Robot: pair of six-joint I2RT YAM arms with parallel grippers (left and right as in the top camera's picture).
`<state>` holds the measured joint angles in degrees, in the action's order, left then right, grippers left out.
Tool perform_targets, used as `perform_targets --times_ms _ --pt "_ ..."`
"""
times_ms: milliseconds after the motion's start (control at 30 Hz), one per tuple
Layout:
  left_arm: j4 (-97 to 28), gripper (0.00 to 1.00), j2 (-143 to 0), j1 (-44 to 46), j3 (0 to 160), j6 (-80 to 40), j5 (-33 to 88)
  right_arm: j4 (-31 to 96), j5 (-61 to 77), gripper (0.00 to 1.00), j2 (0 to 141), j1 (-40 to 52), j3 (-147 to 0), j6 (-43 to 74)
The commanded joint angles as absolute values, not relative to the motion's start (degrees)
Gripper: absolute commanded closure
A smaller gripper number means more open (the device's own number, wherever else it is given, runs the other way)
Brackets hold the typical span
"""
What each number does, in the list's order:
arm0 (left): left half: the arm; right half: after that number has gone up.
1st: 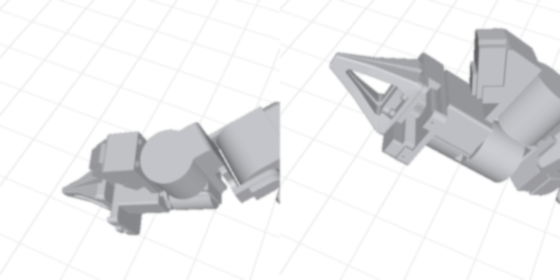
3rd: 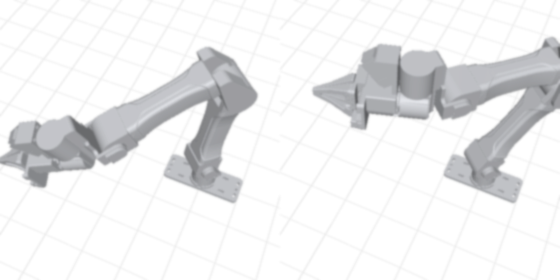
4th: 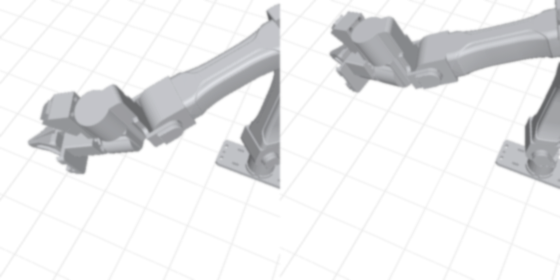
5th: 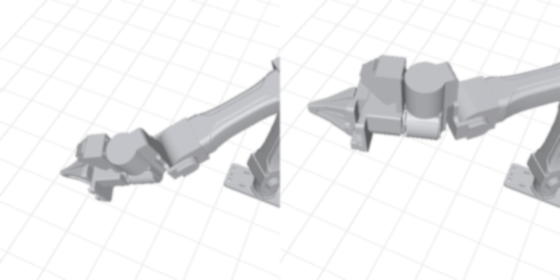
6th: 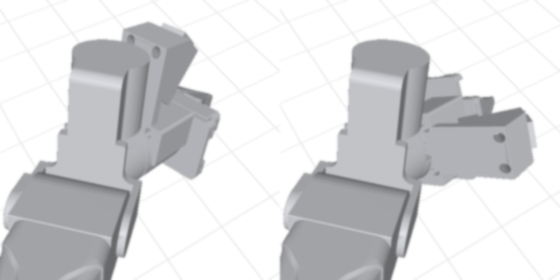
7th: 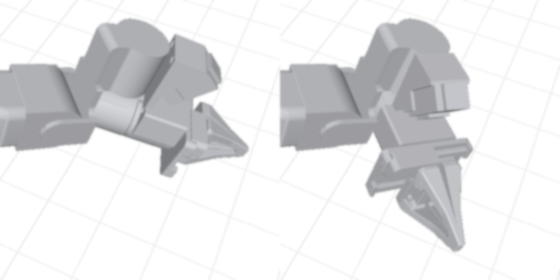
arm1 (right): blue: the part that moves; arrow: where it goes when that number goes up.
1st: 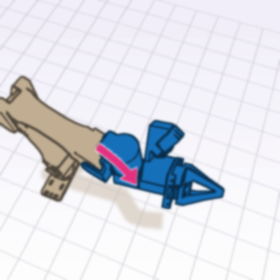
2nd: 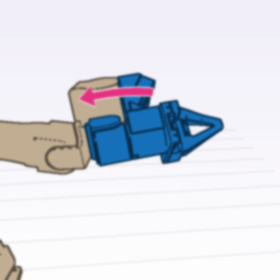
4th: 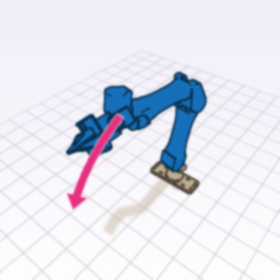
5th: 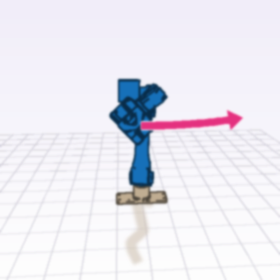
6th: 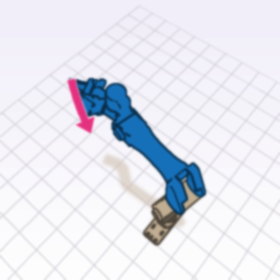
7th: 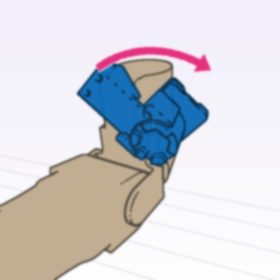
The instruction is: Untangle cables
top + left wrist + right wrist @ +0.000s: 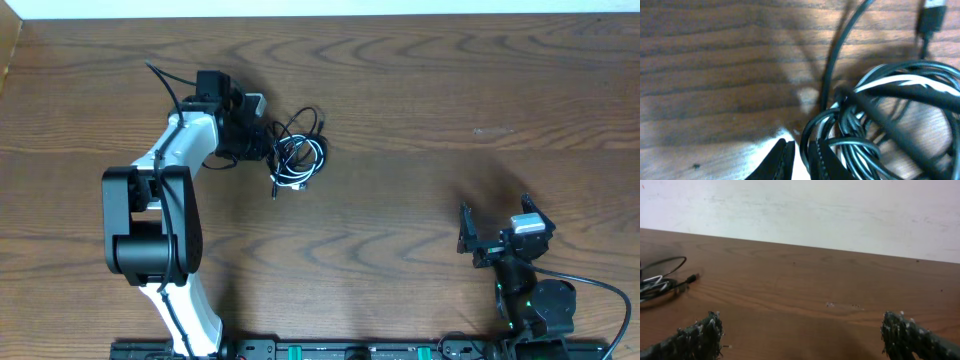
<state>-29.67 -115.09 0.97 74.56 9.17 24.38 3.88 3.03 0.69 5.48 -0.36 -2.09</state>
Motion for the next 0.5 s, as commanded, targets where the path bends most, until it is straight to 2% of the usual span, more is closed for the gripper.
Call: perform_targets --times_ms 0,133,167,267,467 --pt "-26.2 0.83 -116.1 1.0 71.2 7.9 24.8 4.1 3.0 0.01 0.5 5.2 -0.3 -1.7" --pt "-22.6 0.83 -116.1 1.0 69.5 4.8 21.2 4.1 3.0 0.01 0.5 5.2 -0.3 -1.7" --pt "-21.7 0.78 -116.1 1.0 68.9 4.6 20.4 4.1 3.0 0.01 0.5 5.2 -0.3 -1.8" --pt "-20.1 0.73 -116.1 1.0 67.6 4.6 20.3 4.1 3.0 0.01 0.5 5.2 -0.3 -1.7" --pt "-19.3 0.72 -116.1 1.6 66.8 4.6 19.5 4.1 3.0 0.01 0.5 5.2 -0.3 -1.7"
